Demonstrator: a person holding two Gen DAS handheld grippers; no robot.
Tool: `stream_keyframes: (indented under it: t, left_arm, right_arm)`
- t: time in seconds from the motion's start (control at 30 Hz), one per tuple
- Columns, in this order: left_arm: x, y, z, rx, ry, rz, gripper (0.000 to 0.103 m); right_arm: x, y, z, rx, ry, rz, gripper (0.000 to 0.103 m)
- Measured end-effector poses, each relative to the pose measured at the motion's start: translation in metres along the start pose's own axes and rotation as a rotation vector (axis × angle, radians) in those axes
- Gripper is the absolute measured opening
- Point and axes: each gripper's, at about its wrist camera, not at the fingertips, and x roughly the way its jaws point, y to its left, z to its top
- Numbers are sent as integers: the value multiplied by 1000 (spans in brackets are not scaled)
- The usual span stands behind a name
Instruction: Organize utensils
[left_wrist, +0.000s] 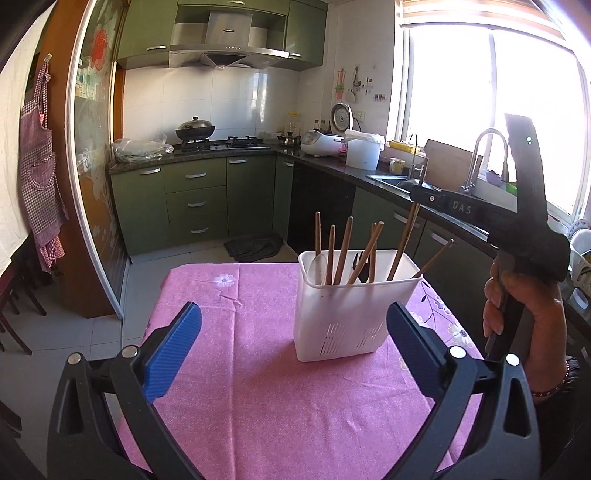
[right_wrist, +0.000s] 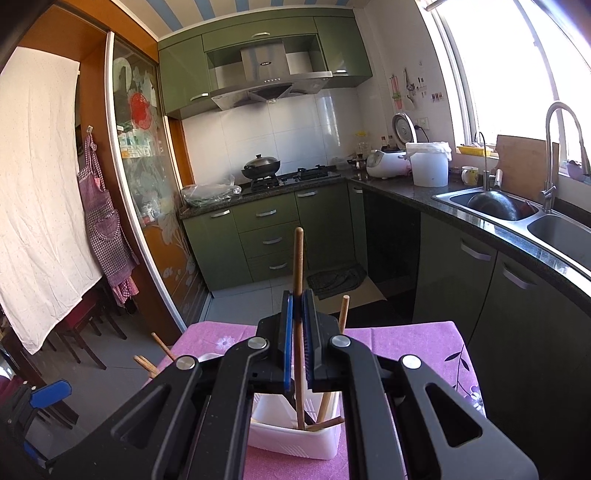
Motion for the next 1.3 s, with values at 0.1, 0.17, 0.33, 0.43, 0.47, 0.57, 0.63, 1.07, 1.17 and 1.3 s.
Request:
stream_keyframes:
  t: [0.1,0.17,0.33,0.43,0.47,0.57,0.63,1.07,1.17,1.3]
  left_arm:
    - [1,3,-2,-2,7,10,96]
    - [1,4,-5,-4,15,8,96]
    - [-4,2,-10,2,21,6,96]
    - [-9,0,-12,5,16,4,96]
    - [-11,-1,-12,4,15,2,96]
    - [-18,-2,-16,8,5,0,96]
    - [-24,-4,-21,13,-1,2,96]
    - [-67,8,-68,0,-3,-8,96]
    - [-79,11,-76,5,-9,2,96]
    - [-95,14,-85,7,-15,3,96]
  right_arm:
    - [10,-2,-13,1,32,-7,6]
    - [14,-2,-20,-7,42,-18,6]
    - [11,-2,-29,-12,55,-29,8]
    - [-16,1,-28,-19,7,-26,19]
    - [-29,2,-28,-25,-14,-26,20]
    - [-72,6,-34,-46,-69,-34,35]
    - [-101,6,-48,-57,-88,-48,42]
    - [-220,9,-182,-60,-56,-124,83]
    - [-231,11,-190,-55,-61,-120,85]
    - [-244,15,-193,-48,-70,-108,87]
